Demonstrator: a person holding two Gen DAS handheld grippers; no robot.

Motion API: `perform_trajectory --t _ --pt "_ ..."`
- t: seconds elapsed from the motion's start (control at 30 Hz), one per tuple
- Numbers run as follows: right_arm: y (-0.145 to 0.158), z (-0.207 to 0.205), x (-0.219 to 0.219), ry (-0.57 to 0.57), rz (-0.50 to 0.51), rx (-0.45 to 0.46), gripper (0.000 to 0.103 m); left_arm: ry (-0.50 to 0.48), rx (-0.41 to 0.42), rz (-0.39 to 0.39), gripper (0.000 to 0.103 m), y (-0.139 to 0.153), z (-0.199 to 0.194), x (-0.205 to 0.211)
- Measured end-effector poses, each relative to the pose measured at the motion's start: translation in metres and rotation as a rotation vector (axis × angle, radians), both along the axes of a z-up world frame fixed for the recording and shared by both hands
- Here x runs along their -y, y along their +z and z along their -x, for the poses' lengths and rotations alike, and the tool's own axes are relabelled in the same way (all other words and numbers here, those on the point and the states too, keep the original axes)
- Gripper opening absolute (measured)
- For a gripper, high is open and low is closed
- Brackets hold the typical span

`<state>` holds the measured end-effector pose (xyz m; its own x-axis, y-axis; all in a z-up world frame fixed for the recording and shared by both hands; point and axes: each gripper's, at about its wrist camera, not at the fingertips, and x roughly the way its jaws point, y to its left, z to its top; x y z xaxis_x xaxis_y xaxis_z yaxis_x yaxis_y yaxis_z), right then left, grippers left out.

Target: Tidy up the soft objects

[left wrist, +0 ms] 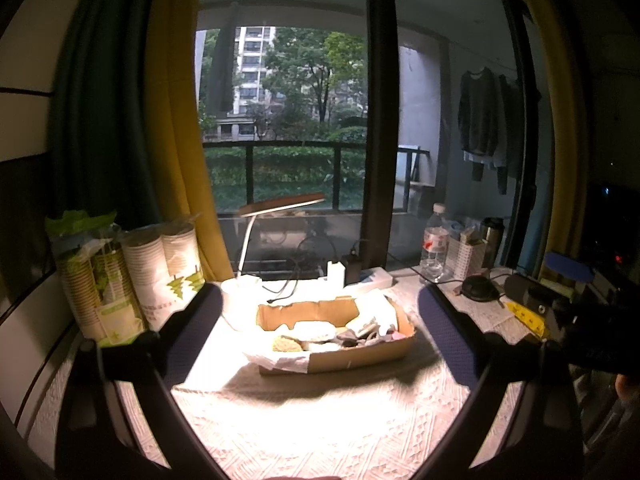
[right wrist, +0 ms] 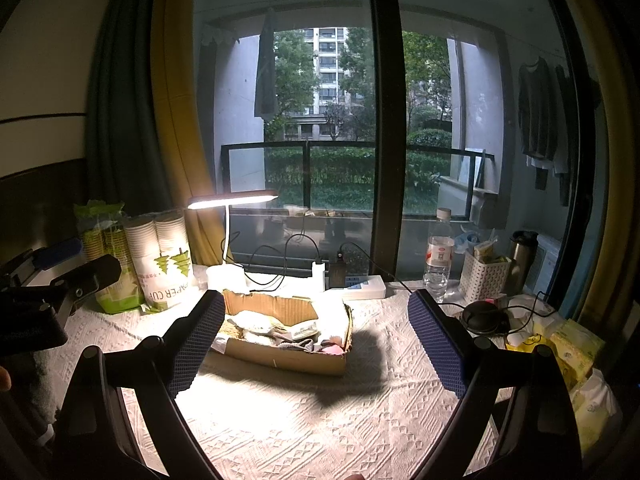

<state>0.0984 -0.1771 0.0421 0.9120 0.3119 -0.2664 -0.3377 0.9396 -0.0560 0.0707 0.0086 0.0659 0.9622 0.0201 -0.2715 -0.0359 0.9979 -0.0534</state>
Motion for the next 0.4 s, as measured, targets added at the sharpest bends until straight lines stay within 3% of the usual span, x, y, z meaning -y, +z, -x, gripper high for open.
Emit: perform_trajectory --t 0.4 --pt "-0.0011 0.0011 0.0009 0.0 0.0 -0.002 0.095 -0.012 0.014 -0.001 0.099 0.0015 0.0025 -0.0008"
